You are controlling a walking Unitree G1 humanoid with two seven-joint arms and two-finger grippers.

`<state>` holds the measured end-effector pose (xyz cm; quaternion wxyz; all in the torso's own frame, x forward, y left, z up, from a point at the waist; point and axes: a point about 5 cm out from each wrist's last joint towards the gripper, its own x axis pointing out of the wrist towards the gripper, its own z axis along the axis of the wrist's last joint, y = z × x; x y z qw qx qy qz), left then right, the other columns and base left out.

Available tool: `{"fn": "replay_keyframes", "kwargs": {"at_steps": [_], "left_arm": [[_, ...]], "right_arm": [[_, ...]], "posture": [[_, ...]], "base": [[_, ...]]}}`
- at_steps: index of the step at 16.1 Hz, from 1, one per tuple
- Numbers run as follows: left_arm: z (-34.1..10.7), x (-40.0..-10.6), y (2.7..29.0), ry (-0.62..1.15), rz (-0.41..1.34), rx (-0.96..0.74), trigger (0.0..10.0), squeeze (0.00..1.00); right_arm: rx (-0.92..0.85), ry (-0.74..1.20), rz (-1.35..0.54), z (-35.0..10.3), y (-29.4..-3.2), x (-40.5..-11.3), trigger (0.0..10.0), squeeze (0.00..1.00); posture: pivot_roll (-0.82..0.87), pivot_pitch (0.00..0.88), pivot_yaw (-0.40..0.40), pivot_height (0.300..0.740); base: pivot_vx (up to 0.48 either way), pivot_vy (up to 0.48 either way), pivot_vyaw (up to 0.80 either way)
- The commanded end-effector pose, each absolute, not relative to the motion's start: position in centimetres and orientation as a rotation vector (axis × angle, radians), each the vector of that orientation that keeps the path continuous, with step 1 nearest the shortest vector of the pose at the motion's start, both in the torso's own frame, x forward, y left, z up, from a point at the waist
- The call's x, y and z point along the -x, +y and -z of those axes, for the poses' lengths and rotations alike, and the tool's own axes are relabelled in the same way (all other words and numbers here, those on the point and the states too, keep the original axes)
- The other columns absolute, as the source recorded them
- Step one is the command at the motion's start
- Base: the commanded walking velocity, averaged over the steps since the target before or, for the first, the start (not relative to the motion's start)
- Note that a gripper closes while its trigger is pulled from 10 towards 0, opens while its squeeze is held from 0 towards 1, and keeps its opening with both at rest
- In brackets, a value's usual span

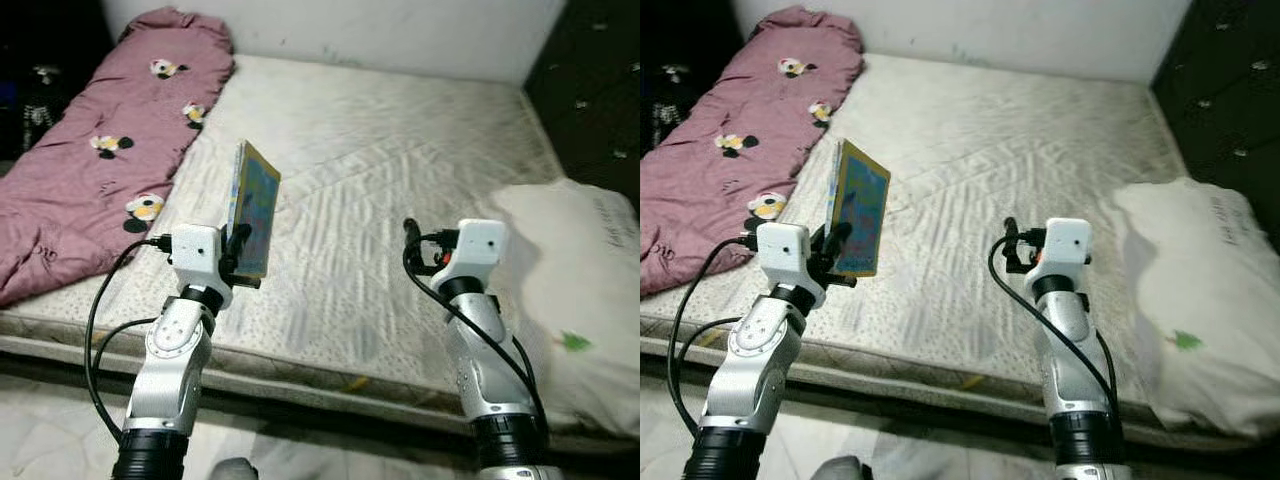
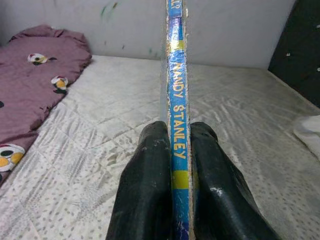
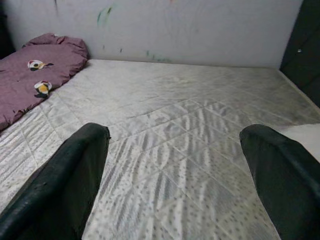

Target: Clean up the room

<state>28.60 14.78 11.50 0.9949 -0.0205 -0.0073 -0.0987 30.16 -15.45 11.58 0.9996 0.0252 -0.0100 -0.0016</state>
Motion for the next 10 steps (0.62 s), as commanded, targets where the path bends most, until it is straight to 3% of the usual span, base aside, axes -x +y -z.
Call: {"fn": "replay_keyframes", "kwargs": {"at_steps": [1,2,10], "left_arm": [[-12.68,-28.77,14.70,-0.071,0.205,0.043,10.0,0.00],[-12.63,-28.79,14.70,-0.066,0.202,0.043,10.0,0.00],[-12.10,-28.69,14.65,-0.043,0.178,0.017,10.0,0.00]], "right_arm": [[-0.049,-0.027,0.009,-11.73,-15.80,-30.14,10.0,0.00],[-0.049,-0.027,0.009,-11.73,-15.80,-30.14,10.0,0.00],[-0.044,-0.009,0.037,-11.05,-16.48,-29.75,10.0,0.00]], "posture": [[-0.03,0.025,-0.047,0.740],[-0.03,0.025,-0.047,0.740],[-0.04,0.019,-0.050,0.740]], "base": [[0.379,0.000,0.00],[0.341,0.000,0.00],[0.000,0.000,0.00]]}}
